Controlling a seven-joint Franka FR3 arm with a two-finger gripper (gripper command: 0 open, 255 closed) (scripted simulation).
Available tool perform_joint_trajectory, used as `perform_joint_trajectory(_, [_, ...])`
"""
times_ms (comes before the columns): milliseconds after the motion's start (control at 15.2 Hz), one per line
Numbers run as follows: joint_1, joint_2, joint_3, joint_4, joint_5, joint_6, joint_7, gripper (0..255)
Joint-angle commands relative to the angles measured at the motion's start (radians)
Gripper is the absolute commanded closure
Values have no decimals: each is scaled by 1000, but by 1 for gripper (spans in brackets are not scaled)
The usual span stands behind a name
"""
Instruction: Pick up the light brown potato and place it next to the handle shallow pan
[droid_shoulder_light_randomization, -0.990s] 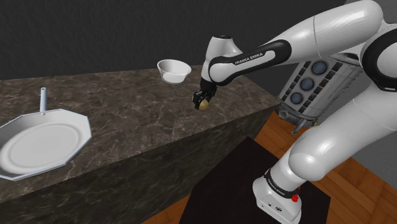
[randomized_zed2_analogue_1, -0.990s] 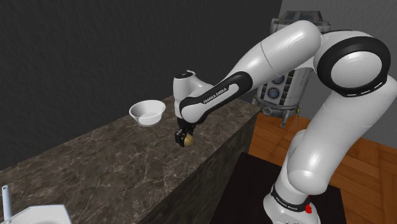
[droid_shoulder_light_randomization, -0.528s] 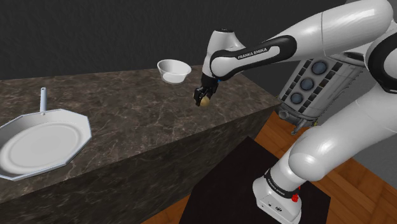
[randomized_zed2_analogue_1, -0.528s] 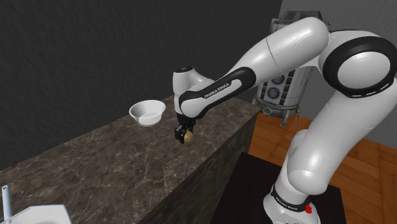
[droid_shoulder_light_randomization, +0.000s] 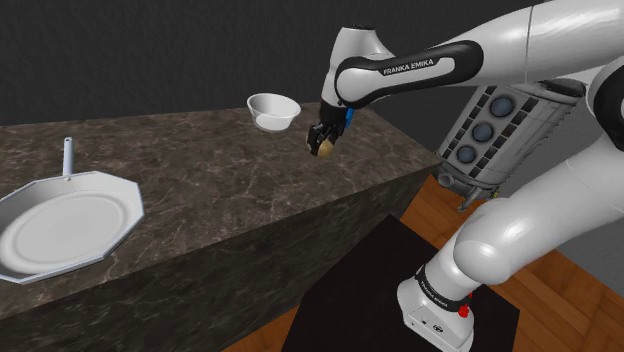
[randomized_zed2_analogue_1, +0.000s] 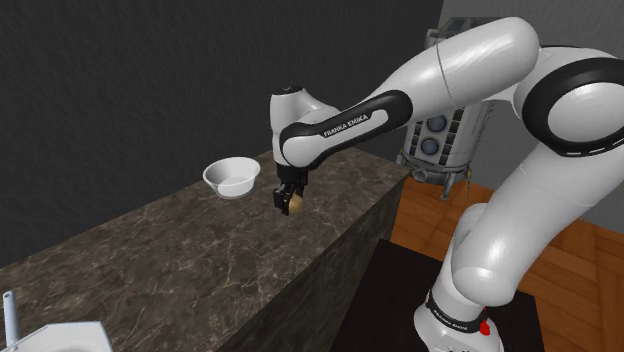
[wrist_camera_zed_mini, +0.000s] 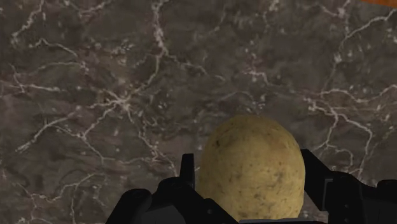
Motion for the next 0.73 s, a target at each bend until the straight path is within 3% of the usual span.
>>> perform_joint_trajectory(0, [1, -9, 0, 18, 1, -28, 0, 255])
perform_joint_trajectory(660, [1, -46, -3, 119, 5, -166, -6, 255])
